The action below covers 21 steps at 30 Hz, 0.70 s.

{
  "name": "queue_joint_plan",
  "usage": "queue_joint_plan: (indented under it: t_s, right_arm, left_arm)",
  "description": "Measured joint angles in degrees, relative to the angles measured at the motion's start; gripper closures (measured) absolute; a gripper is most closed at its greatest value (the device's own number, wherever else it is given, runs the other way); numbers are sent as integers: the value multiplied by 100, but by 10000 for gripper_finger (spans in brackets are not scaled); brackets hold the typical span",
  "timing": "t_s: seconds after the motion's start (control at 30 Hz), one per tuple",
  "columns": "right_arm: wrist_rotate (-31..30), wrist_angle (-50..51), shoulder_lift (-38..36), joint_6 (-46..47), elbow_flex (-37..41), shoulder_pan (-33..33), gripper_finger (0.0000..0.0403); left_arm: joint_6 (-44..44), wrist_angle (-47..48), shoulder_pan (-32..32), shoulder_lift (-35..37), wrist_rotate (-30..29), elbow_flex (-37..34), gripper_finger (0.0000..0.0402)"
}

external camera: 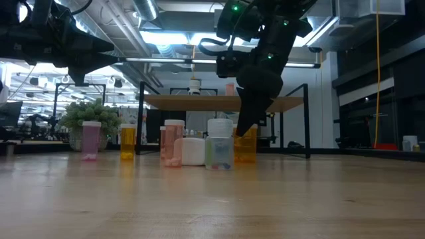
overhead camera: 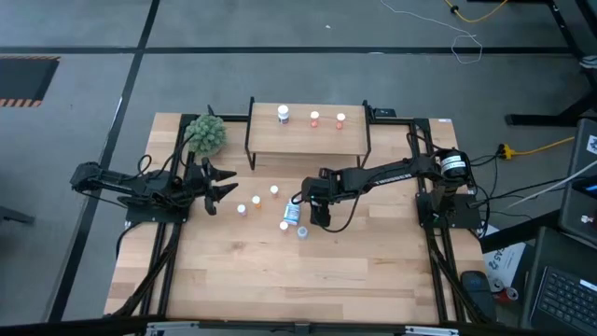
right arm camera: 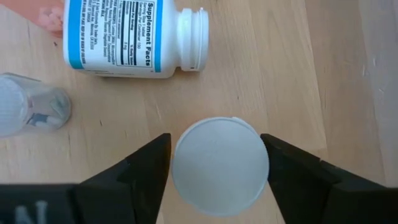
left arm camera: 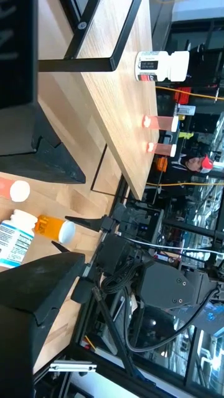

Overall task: Pick and place medicine bottles onto shelf by color
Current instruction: Put the large orange pill bottle on the shelf

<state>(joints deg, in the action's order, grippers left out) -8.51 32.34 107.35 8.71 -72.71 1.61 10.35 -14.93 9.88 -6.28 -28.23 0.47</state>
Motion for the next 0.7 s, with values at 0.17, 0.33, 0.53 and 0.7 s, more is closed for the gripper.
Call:
queue_joint_plan:
  t_s: [0.17, 0.33, 0.53, 0.7]
  right_arm:
    - [0, 0, -4, 0, -2, 0, 187]
    - [2, 2, -4, -1, -2, 0, 174]
    - [-35, 17, -9, -304, -123, 2, 182]
    - [-33, 252, -9, -607, -514, 2, 192]
  left_arm:
    - [2, -1, -1, 0, -2, 0, 215]
    - [2, 0, 1, 0, -2, 0, 215]
    - [2, -1, 0, 0, 0, -1, 215]
    - [2, -1, -1, 0, -2, -2, 215]
